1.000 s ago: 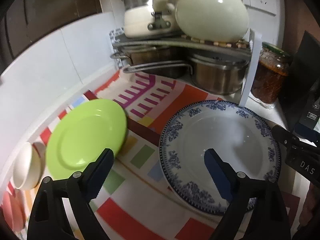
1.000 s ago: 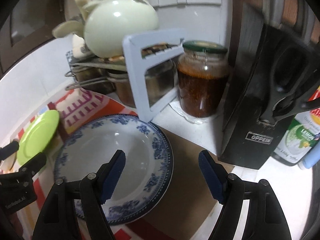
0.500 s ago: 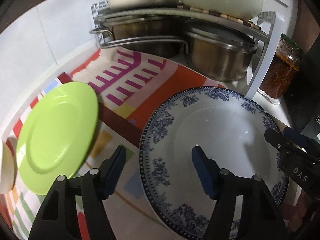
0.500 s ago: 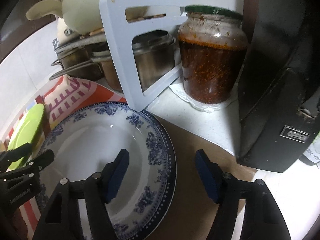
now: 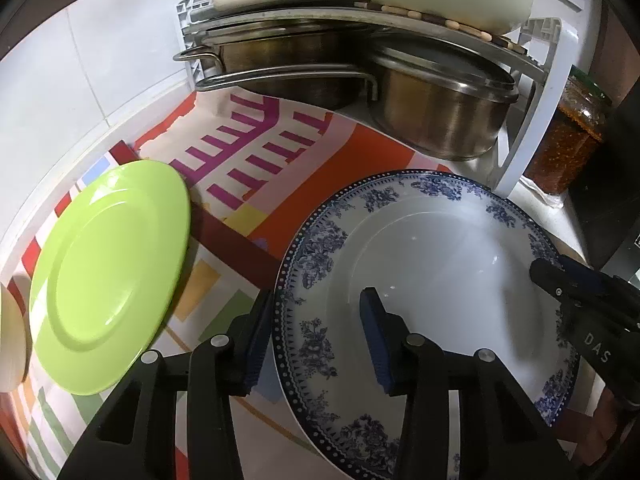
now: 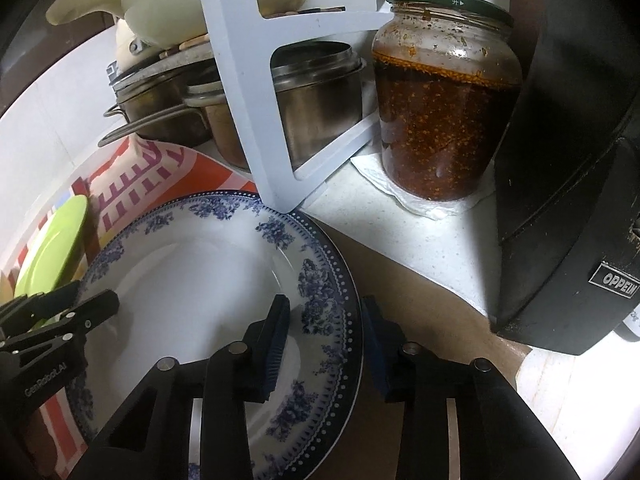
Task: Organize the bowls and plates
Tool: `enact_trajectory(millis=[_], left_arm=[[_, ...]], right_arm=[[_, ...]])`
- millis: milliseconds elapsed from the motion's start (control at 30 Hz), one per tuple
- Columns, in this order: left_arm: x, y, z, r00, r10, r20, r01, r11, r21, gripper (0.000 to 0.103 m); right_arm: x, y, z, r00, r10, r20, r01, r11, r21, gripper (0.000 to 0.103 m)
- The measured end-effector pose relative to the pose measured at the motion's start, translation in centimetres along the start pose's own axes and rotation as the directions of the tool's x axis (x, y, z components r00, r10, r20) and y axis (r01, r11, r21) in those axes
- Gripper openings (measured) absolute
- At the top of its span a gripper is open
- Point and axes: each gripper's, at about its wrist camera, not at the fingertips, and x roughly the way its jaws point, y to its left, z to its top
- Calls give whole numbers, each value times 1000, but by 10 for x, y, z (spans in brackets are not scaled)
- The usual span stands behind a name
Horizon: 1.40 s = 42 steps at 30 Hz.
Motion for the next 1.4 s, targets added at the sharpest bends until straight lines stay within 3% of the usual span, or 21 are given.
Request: enact_trajectory(millis=[467,867,1400], left_arm=[[-35,20,-24,999,24,23,-23,999,-43,43],[-97,50,-54,996,63,67,-54,990,-130,43],[-176,104,-123,976,200,92,-165,941,-296,43]], right_arm=[[-22,14,-8,1000,16,0,-16,999,-32,36],[-72,37,-17,998,43,42,-39,995,-97,36],[-131,98,-44,982,178,66,-157,957,-243,36]])
